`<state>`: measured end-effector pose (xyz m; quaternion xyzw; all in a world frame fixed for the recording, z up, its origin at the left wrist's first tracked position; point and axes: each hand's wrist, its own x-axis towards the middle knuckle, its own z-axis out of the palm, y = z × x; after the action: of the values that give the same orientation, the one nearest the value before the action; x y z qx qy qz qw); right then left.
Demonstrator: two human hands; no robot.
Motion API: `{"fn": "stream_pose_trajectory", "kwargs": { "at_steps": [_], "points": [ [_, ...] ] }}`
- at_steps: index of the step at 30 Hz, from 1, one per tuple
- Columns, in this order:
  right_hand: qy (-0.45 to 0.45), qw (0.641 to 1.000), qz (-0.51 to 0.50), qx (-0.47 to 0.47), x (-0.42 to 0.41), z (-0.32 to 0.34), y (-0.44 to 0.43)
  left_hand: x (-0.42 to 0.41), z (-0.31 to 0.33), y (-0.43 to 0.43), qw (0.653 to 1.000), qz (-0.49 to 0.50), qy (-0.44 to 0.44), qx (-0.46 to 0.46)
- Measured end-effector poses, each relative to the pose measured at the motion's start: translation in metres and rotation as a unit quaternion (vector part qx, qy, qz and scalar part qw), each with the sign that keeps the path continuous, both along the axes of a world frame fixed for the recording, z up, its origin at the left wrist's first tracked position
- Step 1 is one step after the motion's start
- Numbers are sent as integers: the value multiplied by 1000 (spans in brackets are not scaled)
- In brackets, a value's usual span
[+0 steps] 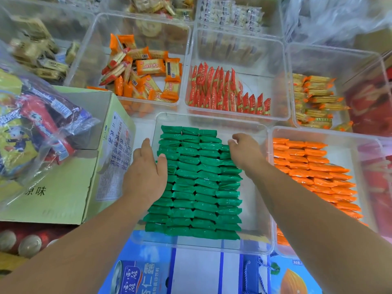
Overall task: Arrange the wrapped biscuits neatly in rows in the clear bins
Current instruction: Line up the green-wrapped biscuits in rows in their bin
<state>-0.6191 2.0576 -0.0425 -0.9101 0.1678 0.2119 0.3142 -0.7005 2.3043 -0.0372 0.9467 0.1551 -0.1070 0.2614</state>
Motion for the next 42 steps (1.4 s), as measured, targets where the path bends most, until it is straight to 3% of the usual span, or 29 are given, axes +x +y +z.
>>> {"fn": "stream_pose_trajectory", "kwargs": {
  "at_steps": [4,9,20,22,24,27,32,42],
  "points": [
    [83,974,-135,165,-5,-8,6,1,1,-1,1000,2,0,0],
    [54,951,-212,218,-14,-17,16,1,2,-2,1000,2,1,-3],
    [62,973,-146,170,-18,-28,19,1,3,-5,1000,3,-4,-5],
    [93,960,-167,205,-15,-25,16,1,2,-4,1000,2,-5,-3],
    [129,921,-243,276,-12,-14,9,1,1,-3,1000,3,-6,-2],
    [121,883,-329,314,-14,1,-2,1,1,-3,1000,5,-5,-4],
    [109,890,-332,293,-50,3,0,2,-3,-1,1000,8,-10,-11],
    [222,859,-334,319,-127,-13,20,2,-2,-3,1000,2,-15,1]
  ]
}}
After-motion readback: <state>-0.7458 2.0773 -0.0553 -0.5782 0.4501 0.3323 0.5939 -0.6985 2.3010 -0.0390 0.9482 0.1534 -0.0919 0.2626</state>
